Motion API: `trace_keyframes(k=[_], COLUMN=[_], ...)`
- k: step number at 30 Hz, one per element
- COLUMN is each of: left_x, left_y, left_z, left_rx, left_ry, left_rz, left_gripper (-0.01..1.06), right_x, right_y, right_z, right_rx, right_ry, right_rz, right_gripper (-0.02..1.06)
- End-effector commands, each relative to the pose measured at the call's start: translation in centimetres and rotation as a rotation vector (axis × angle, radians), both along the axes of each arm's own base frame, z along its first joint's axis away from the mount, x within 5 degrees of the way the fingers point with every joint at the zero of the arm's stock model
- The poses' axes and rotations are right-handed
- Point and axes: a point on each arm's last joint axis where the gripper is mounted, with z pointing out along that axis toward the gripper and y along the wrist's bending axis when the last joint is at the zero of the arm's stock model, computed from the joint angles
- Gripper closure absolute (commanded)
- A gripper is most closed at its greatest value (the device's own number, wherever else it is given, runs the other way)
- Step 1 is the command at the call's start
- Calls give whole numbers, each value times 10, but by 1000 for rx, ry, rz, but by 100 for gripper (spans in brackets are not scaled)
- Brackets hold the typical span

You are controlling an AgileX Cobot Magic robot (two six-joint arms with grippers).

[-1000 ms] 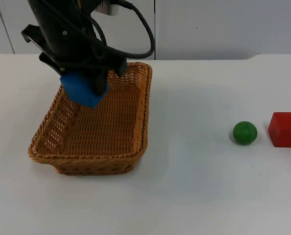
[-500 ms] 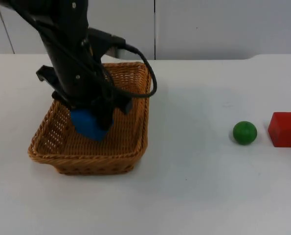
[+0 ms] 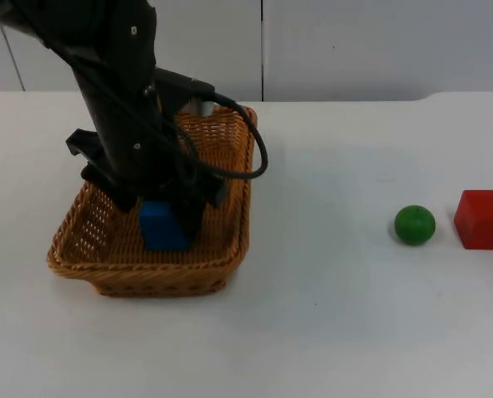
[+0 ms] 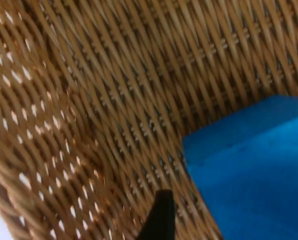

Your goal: Place all geometric objects except the red cube into the basket.

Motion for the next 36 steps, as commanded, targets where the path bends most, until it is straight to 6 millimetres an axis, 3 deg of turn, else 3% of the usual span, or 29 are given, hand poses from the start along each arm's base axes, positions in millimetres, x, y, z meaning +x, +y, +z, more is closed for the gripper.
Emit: trace_keyframes(k=[1, 4, 5, 10, 11, 14, 16, 20, 27, 29, 32, 36], left_x=[-3, -9, -9, -26, -26, -42, -55, -79, -129, -133, -158, -174], left_y=[0, 2, 2, 9, 9, 17, 23, 36, 67, 69, 83, 94], left_z=[12, 38, 38, 105, 105, 139, 151, 161, 162, 164, 162, 158], left_rx=[-18, -35, -35, -96, -96, -114, -117, -120, -96, -97, -95, -101], left_ry=[-1, -8, -8, -118, -118, -185, -216, -241, -296, -305, -333, -342], left_rz=[22, 33, 33, 21, 21, -9, -18, -11, 99, 105, 133, 183], left_gripper=[28, 28, 28, 28, 28, 28, 28, 26, 0, 0, 0, 0], right_x=[2, 2, 2, 2, 2, 2, 2, 2, 2, 2, 2, 1], right_y=[0, 0, 0, 0, 0, 0, 0, 0, 0, 0, 0, 0], right_z=[3, 3, 3, 3, 3, 3, 3, 3, 3, 3, 3, 2], right_rx=[4, -1, -1, -1, -1, -1, -1, -1, -1, 4, 4, -3], right_ry=[-20, -25, -25, -29, -29, -29, -29, -29, -29, -25, -19, -4], right_rz=[-1, -1, -1, -1, -1, -1, -1, -1, -1, -1, -1, 7], right_gripper=[-1, -1, -1, -1, -1, -1, -1, -1, -1, -1, -1, -1])
